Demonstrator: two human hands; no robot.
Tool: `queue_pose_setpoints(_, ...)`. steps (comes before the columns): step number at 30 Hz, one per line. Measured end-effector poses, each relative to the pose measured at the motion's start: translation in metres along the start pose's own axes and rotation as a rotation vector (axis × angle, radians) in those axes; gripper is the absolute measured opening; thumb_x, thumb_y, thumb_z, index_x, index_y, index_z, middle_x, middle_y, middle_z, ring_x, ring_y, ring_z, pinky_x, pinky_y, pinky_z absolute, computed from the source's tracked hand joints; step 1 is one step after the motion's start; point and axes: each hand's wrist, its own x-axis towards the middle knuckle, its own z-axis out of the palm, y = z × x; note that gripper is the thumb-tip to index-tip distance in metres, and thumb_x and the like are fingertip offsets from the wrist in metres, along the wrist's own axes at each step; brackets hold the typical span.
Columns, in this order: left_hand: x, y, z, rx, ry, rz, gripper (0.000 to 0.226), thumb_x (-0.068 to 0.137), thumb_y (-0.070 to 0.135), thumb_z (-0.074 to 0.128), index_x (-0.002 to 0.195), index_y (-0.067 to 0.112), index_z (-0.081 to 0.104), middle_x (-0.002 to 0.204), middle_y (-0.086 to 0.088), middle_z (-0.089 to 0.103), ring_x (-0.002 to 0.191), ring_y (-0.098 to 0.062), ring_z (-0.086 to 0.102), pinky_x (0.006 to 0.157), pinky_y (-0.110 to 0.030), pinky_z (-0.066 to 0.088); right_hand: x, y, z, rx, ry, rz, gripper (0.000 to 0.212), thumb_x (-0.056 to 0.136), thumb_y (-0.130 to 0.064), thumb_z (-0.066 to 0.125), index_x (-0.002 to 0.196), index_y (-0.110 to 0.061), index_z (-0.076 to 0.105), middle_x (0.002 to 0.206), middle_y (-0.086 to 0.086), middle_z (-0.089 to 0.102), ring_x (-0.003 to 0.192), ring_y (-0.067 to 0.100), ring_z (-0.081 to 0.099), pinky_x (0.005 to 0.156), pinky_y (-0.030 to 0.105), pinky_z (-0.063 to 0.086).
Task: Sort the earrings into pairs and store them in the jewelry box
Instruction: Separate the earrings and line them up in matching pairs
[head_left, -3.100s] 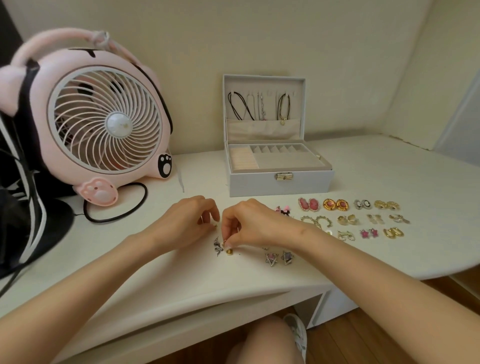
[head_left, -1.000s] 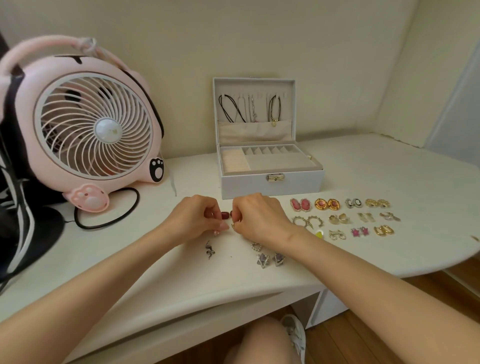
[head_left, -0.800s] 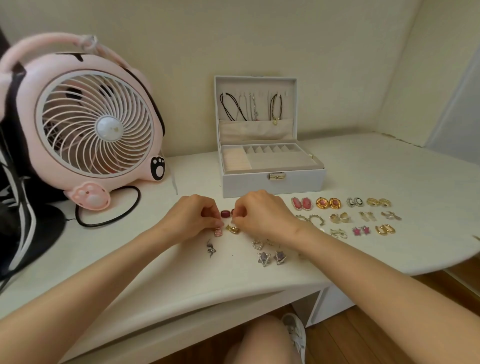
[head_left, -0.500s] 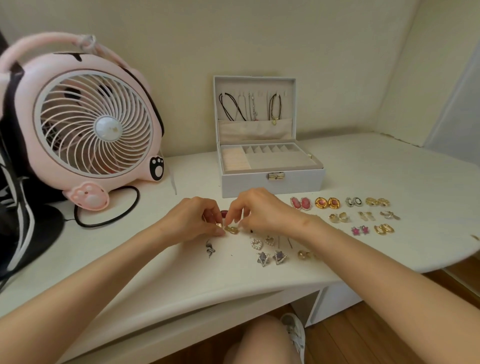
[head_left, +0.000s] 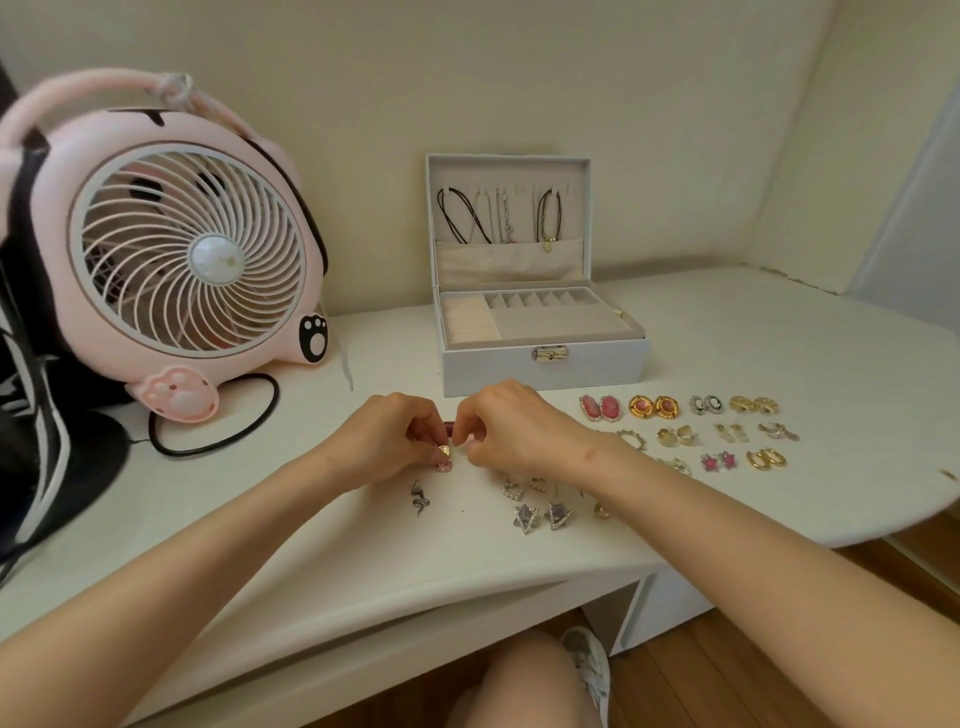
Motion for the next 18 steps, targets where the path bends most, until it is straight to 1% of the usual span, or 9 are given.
queue_pose_setpoints(2,-0.001,0.001,-0.001,-0.001,0.039,0.006,0.007,0.078,0.013,0.071,0.084,0.014,0.066,0.068,0.01,0.061,0.061,0.008,0.054,0.059,-0.006,0.038,0.0,0.001,-0.004,0.041,0.016,0.037,0.025,0.079,-0.003,0.056,0.094,-0.012,0.074,0.079,-0.004,0.065,0.076,0.011,0.052,0.07,0.023,0.044)
queue_pose_setpoints(4,-0.001,0.002,-0.003,-0.013,0.127,0.006,0.003,0.081,0.015,0.067,0.082,0.017,0.065,0.07,0.008,0.059,0.062,-0.001,0.049,0.056,-0.01,0.036,0.001,0.004,-0.008,0.133,0.058,0.078,0.024,0.079,-0.001,0.057,0.09,-0.011,0.076,0.086,0.001,0.072,0.076,0.01,0.059,0.073,0.024,0.051)
queue_pose_setpoints(7,0.0,0.004,-0.008,-0.022,0.191,0.015,0.004,0.083,0.015,0.064,0.08,0.018,0.064,0.072,0.006,0.06,0.064,-0.005,0.047,0.059,-0.018,0.035,0.003,0.007,-0.013,0.265,0.094,0.119,0.012,0.078,-0.003,0.066,0.083,-0.006,0.076,0.081,0.006,0.074,0.07,0.013,0.07,0.071,0.026,0.058)
queue_pose_setpoints(8,0.001,0.005,-0.01,-0.018,0.188,0.014,0.005,0.083,0.015,0.064,0.08,0.018,0.064,0.071,0.007,0.061,0.064,-0.006,0.047,0.059,-0.02,0.035,0.003,0.007,-0.013,0.292,0.099,0.121,0.007,0.076,-0.003,0.07,0.081,-0.003,0.075,0.079,0.008,0.073,0.068,0.015,0.07,0.07,0.029,0.059)
queue_pose_setpoints(10,0.001,0.004,-0.012,-0.004,0.161,0.008,0.006,0.082,0.016,0.066,0.078,0.02,0.063,0.07,0.007,0.06,0.064,-0.007,0.048,0.059,-0.022,0.036,0.003,0.007,-0.011,0.3,0.109,0.118,0.005,0.072,-0.003,0.075,0.076,0.0,0.072,0.076,0.01,0.072,0.067,0.017,0.071,0.069,0.034,0.059)
queue_pose_setpoints(12,0.001,0.002,-0.013,0.019,0.121,0.001,0.007,0.08,0.017,0.068,0.077,0.021,0.063,0.07,0.009,0.059,0.063,-0.006,0.048,0.057,-0.016,0.036,0.003,0.007,-0.01,0.307,0.11,0.125,0.007,0.07,0.002,0.074,0.075,0.001,0.07,0.075,0.012,0.071,0.068,0.019,0.07,0.07,0.037,0.059)
queue_pose_setpoints(13,0.0,0.001,-0.013,0.031,0.098,0.0,0.007,0.079,0.019,0.07,0.078,0.021,0.063,0.07,0.01,0.058,0.061,-0.004,0.047,0.055,-0.013,0.035,0.003,0.007,-0.01,0.325,0.102,0.132,0.009,0.069,0.004,0.073,0.077,0.001,0.07,0.076,0.013,0.071,0.068,0.021,0.07,0.07,0.037,0.059)
queue_pose_setpoints(15,-0.001,0.0,-0.011,0.039,0.048,-0.01,0.013,0.075,0.024,0.075,0.082,0.021,0.064,0.071,0.012,0.057,0.062,-0.003,0.047,0.054,-0.012,0.035,0.004,0.007,-0.01,0.356,0.079,0.151,0.016,0.071,0.004,0.073,0.085,-0.004,0.071,0.074,0.01,0.069,0.069,0.022,0.07,0.071,0.031,0.059)
queue_pose_setpoints(18,-0.002,-0.001,-0.005,0.04,-0.019,-0.025,0.024,0.071,0.029,0.078,0.089,0.023,0.064,0.073,0.013,0.06,0.064,-0.001,0.05,0.056,-0.011,0.036,0.006,0.006,-0.009,0.333,0.075,0.145,0.017,0.075,-0.001,0.072,0.087,-0.014,0.073,0.066,-0.002,0.065,0.069,0.013,0.065,0.069,0.024,0.051)
